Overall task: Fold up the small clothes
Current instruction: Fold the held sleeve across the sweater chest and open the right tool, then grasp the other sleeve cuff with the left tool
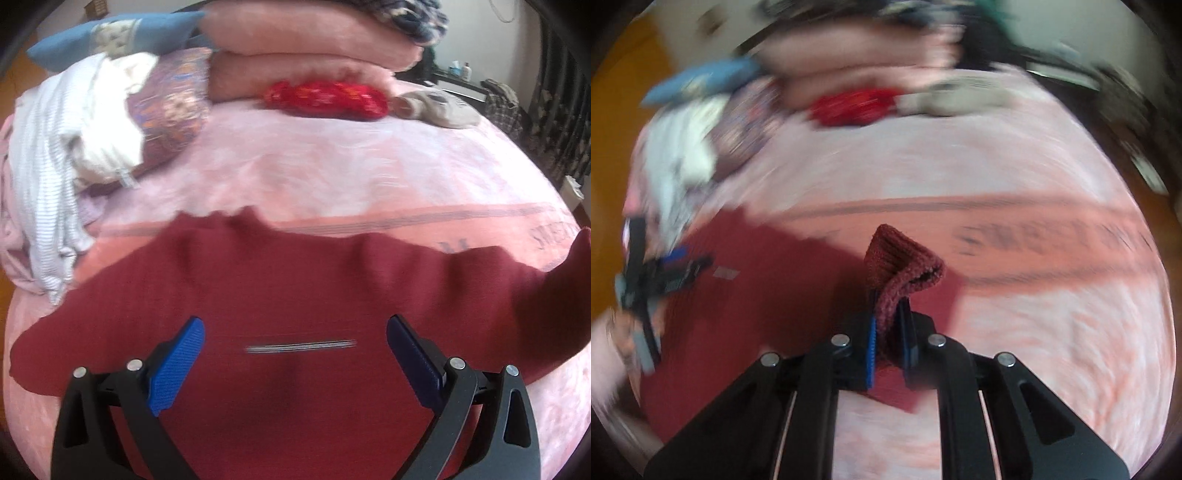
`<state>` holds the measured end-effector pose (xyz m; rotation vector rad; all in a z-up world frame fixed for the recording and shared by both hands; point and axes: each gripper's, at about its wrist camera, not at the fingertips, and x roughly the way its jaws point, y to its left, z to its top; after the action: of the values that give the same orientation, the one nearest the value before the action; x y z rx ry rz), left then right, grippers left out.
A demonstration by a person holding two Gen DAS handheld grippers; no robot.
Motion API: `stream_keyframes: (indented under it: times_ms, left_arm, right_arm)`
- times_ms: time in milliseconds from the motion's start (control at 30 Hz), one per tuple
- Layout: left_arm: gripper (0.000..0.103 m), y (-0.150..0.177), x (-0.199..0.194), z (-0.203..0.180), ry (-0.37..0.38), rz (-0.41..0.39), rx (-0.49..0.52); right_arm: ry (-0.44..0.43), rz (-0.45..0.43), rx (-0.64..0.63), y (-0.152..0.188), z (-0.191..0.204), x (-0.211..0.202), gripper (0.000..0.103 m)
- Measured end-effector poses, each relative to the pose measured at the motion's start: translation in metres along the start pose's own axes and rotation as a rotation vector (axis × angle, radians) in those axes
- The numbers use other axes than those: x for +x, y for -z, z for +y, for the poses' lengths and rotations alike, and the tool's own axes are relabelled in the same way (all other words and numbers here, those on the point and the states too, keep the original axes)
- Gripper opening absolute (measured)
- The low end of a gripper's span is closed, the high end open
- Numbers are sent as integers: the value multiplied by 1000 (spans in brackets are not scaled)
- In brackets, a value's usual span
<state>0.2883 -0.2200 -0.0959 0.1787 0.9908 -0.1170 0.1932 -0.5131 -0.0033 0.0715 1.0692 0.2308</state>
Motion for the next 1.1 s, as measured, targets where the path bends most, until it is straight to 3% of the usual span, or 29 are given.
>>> stream_keyframes:
  times_ms: [67, 233, 400, 467, 533, 667, 767, 833, 1000, 1100]
  left_arm:
    - [99, 1, 2, 17, -10, 7, -11]
    - [99, 10, 16, 63, 5, 70, -75]
    - [99, 21, 19, 87, 31, 89, -101]
    - [99, 26, 22, 92, 55, 105, -115]
    - [99, 30, 24, 93, 82, 124, -123]
    - [99, 38, 28, 88, 137, 165, -129]
    - [99, 45, 25, 75, 190, 201, -136]
    - [99, 51, 23, 63, 182, 239, -135]
    - [99, 64, 23, 35, 126, 298, -137]
    - [99, 68, 33, 17, 39, 333, -107]
  right_arm:
    - [-17, 37, -120, -11, 51, 20, 9]
    - [-129, 83, -249, -28, 144, 61, 9]
    - [-185, 173, -327, -29, 210, 109, 11]
    - [-215, 216, -305, -26, 222, 123, 32]
    - [-255, 228, -290, -26, 225, 123, 56]
    - [-335, 164, -235, -36, 212, 92, 54]
    - [-290, 95, -175, -44, 184, 69, 55]
    - [-292, 73, -102, -42, 158, 58, 55]
    - [-262, 89, -61, -30, 134, 62, 55]
    - [-258, 104, -58, -22, 126, 62, 55]
